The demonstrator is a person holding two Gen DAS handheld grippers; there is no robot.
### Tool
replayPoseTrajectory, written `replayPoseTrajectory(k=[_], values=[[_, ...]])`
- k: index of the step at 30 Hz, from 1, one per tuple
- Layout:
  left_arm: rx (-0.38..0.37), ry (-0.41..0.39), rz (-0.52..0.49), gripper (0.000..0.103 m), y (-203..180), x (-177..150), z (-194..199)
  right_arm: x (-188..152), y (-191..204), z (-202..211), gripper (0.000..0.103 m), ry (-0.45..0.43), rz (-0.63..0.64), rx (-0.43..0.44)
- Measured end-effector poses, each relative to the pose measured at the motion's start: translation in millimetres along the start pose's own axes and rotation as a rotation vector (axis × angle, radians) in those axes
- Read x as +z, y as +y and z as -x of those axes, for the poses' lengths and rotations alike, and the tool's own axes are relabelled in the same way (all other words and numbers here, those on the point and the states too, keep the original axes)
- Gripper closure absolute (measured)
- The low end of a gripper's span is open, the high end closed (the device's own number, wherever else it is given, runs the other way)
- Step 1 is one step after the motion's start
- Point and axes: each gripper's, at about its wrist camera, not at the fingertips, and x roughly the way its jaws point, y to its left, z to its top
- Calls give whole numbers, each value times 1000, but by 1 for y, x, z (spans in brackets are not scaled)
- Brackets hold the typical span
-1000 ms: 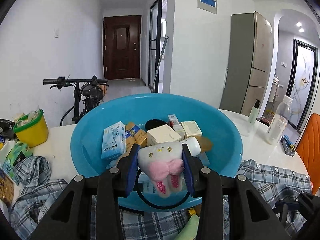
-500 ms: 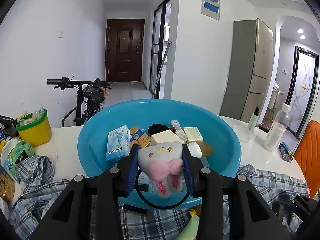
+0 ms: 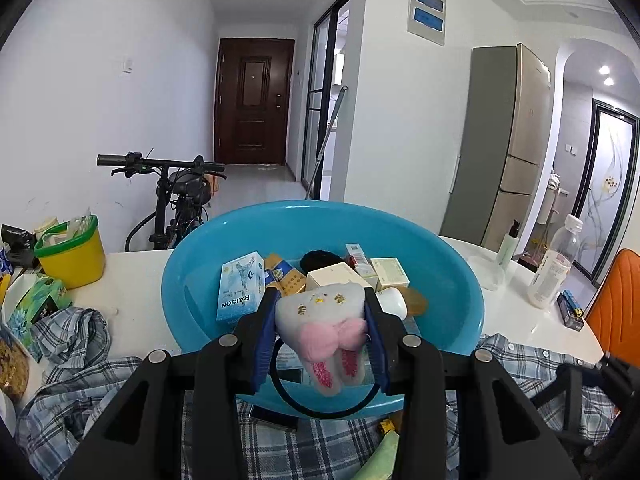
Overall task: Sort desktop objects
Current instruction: 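Lower the black square frame into the basin and open the right tool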
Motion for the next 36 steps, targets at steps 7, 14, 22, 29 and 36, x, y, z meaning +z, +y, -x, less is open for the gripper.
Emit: replayPoseTrajectory(k=[7, 14, 22, 29, 36], values=[[0, -4, -3, 61, -1, 1, 1, 42, 6, 3, 33, -54, 41, 19], [5, -7, 8, 61, -2, 2, 1, 66, 17, -8, 33, -75, 71, 32], [22, -5, 13, 61, 1, 1, -2, 110, 13, -43, 33, -100, 50, 59], [39, -6, 28, 61, 7, 0, -3, 126, -7, -84, 33, -138, -19, 37], [43, -8, 16, 61, 5, -2, -4, 110, -8, -104, 33, -120, -43, 49]])
